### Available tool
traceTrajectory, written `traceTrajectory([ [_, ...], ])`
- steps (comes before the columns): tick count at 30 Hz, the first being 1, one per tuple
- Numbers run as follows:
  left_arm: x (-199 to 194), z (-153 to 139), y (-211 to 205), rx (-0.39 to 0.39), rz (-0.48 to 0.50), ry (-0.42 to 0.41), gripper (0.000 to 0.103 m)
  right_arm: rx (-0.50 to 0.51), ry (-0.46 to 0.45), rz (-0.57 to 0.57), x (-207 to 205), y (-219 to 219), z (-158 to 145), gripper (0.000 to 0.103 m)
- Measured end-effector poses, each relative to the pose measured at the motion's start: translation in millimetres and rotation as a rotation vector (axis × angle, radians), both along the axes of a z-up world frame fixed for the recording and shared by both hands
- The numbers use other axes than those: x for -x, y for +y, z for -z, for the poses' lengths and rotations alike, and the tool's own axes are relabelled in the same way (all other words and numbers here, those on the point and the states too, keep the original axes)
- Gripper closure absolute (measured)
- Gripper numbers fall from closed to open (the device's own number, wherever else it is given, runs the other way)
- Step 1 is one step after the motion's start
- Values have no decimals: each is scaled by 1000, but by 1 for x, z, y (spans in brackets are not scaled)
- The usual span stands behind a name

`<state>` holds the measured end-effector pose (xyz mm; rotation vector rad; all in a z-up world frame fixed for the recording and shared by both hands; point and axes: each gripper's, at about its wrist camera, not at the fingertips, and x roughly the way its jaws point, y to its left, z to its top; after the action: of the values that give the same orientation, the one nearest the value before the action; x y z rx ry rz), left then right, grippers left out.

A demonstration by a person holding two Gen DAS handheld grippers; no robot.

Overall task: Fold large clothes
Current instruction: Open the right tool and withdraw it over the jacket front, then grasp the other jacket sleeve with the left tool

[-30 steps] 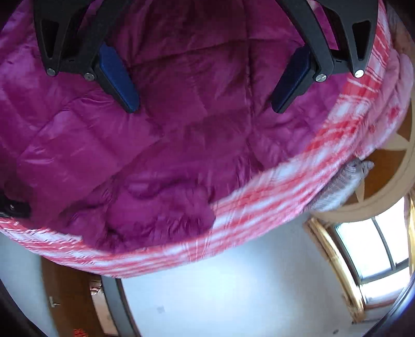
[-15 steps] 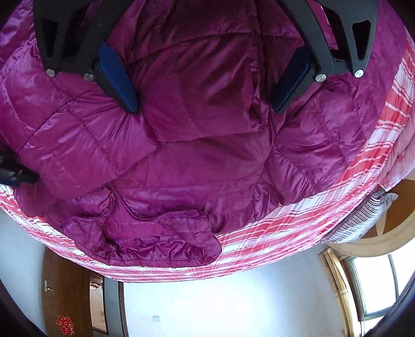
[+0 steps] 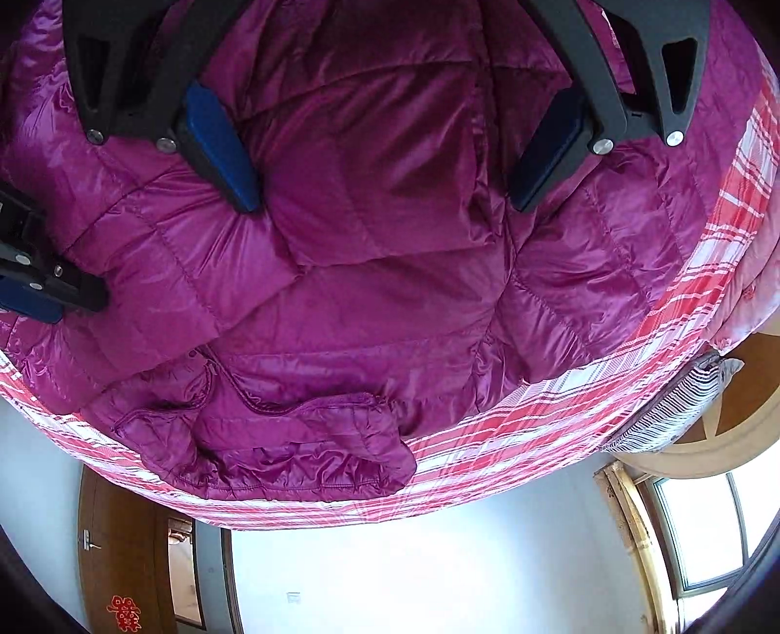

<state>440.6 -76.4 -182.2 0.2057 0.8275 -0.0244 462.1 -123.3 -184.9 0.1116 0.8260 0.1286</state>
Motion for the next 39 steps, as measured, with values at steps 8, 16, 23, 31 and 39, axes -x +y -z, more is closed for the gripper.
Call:
traceTrajectory([
  [8,0,0,1,-6,-1,1,1,39,23,0,-2,7,5,42],
  [16,-1,1,1,-8,-1,0,1,125,35,-1,-3,18,8,41],
  [23,-1,1,0,-13,-1,-2,1,182,36,-1,-4,24,10,41],
  [31,0,1,-1,-23,-1,-5,1,206,33,0,-3,28,11,40],
  [39,-1,0,0,-9,2,6,1,213,32,2,-3,28,11,40],
])
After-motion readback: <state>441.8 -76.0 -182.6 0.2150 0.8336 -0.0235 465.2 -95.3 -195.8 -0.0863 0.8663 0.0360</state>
